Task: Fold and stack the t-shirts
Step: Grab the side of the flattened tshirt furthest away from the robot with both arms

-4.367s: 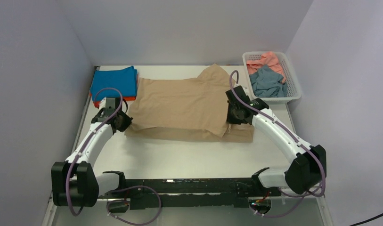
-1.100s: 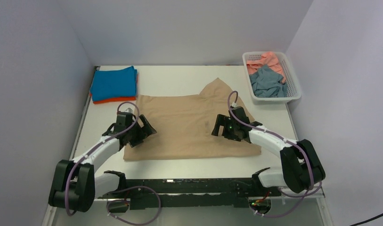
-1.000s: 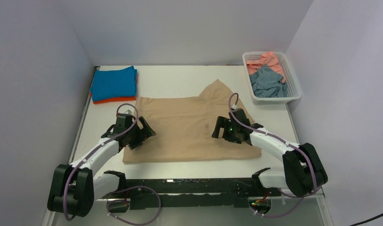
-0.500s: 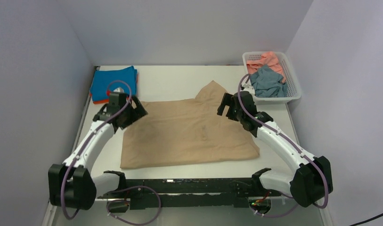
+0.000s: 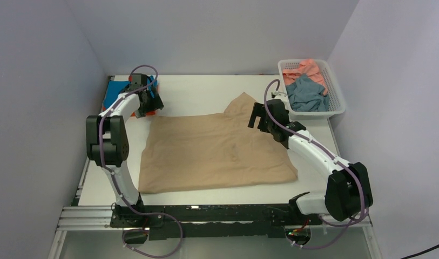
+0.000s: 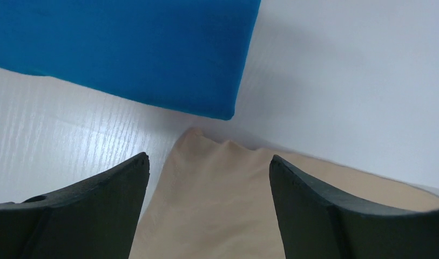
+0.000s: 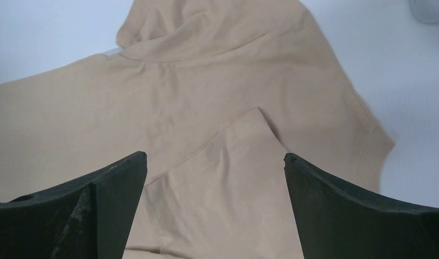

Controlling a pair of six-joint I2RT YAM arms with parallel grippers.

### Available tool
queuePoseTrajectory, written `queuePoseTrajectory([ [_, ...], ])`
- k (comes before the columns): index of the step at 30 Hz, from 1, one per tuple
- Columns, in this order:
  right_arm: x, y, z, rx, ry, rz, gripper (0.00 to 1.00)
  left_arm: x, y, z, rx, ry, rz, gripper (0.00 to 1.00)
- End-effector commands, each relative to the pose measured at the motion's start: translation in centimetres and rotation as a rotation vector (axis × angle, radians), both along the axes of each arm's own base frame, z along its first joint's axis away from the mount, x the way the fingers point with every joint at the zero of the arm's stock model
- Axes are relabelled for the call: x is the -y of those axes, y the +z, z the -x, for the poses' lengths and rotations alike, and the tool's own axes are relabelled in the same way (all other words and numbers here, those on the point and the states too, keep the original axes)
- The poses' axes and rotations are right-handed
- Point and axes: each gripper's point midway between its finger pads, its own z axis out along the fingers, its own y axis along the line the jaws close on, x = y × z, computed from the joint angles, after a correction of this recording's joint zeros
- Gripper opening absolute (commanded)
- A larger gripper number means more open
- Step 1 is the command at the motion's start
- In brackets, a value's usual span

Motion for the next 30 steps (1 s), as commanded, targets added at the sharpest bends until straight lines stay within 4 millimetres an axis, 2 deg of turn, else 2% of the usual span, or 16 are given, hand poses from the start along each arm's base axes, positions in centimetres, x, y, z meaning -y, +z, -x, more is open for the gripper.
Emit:
queuePoseTrajectory([
  [1,0.8,1.6,-1.6,0.055,-0.027,0.008,1.0,0.1,0.0,-0.8,-0.006,-0.061,-0.015,0.82],
  [6,0.9,1.0,-1.7,0.044,-0.023,-0.004,1.0,-0.9,-2.0,-0.9,-0.032,-0.029,-0.055,0.71],
  [14,1.0,0.2,-1.5,0.024,-0.021,-0.017,1.0,-0.1,-4.5,-1.2,-0.087,-0.055,-0.018,0.51],
  [21,1.0,-0.2,-2.0,0.02,-0.022,-0.023,1.0,0.4,-4.3,-0.9,-0.074,-0.068,0.009,0.16],
  [23,1.0,0.1,-2.7,0.023,-0.018,-0.016,1.0,0.6,-3.9,-0.9,-0.063,-0.073,0.016,0.02],
  [24,0.9,0.2,-3.2,0.022,-0.014,-0.009,1.0,0.6,-3.6,-0.9,-0.059,-0.074,0.017,0.0],
  [27,0.8,0.5,-5.2,0.013,-0.025,0.025,1.0,1.0,-2.9,-0.7,-0.037,-0.094,0.024,0.0],
  [30,0.8,0.5,-8.1,0.006,-0.048,0.064,1.0,1.4,-1.5,-0.6,0.014,-0.125,0.033,0.0],
])
